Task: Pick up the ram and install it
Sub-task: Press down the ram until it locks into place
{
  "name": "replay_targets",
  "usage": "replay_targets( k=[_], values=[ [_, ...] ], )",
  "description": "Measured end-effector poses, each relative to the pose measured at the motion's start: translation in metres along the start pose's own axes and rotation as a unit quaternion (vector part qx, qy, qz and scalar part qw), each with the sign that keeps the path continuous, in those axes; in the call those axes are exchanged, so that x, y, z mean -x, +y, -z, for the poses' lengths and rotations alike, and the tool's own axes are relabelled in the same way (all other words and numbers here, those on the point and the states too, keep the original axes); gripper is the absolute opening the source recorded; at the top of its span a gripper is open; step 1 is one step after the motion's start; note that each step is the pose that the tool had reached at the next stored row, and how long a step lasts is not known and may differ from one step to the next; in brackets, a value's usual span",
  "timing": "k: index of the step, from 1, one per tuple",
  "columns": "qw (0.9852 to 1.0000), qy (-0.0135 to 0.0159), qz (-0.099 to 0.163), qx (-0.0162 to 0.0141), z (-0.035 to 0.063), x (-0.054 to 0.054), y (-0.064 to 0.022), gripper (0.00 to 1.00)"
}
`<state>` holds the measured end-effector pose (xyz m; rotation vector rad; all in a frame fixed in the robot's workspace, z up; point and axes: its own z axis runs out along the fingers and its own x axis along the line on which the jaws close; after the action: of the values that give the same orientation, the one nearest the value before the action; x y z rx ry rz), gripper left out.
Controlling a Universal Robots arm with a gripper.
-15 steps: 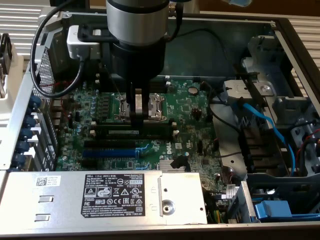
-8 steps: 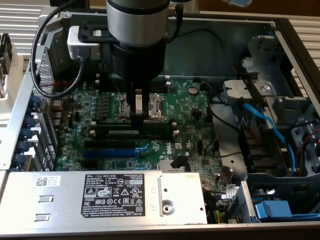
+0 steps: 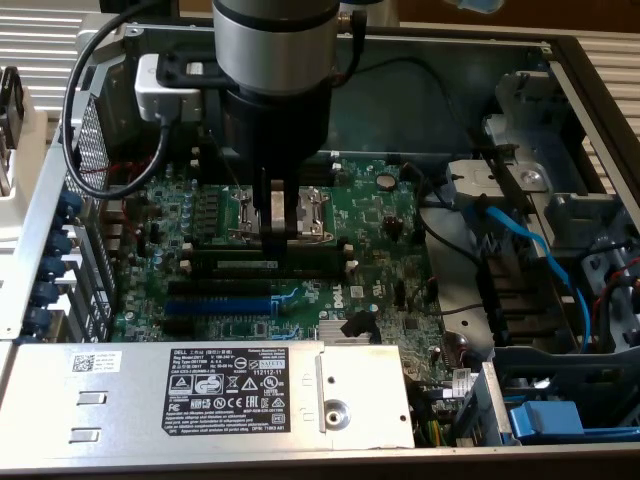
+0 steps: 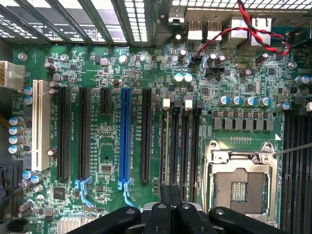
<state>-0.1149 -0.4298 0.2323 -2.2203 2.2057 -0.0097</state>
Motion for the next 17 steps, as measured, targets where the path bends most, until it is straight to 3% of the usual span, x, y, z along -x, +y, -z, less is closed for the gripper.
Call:
replay_targets(
  k=[17],
  values=[
    [1.0, 0.0001, 0.0, 0.0, -0.002, 0.0, 0.0, 0.1]
  ],
)
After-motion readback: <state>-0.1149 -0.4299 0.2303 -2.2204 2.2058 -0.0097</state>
